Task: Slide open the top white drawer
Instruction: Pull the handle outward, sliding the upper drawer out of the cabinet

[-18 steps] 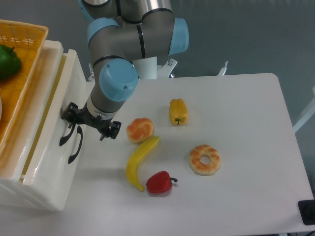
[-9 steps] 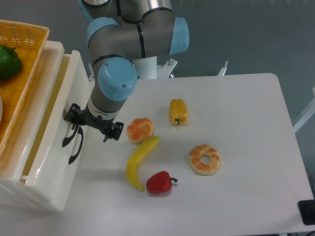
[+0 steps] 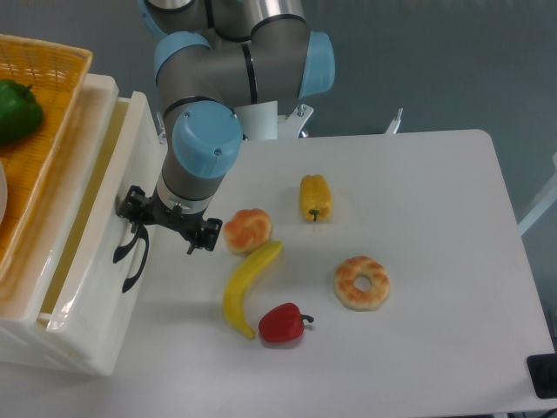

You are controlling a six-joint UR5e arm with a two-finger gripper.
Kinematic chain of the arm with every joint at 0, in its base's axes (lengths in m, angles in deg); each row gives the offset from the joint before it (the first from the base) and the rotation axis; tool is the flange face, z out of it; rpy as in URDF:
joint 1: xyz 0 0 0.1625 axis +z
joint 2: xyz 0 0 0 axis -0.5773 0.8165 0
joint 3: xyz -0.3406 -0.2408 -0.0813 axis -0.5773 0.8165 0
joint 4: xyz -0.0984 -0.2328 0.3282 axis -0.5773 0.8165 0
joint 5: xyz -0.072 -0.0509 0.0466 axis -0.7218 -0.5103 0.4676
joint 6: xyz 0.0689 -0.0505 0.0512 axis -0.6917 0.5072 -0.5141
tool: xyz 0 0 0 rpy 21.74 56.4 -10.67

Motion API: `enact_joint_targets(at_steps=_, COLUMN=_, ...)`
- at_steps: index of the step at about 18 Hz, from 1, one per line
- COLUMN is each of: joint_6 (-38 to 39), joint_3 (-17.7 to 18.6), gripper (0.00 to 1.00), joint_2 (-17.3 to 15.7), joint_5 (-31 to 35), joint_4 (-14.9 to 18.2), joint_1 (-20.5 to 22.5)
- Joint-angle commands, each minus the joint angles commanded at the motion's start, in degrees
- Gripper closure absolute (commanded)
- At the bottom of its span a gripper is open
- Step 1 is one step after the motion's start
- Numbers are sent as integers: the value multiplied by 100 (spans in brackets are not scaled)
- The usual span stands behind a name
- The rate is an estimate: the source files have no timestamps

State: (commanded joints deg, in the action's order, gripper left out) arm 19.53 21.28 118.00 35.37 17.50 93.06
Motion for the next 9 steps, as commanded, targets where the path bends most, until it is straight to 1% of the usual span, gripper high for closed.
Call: enact_joint_targets(at_steps=9, joint_6=0, joint_3=-70, gripper=0, joint_2=-35, joint_5=123, joint_4=9, joint_1=167)
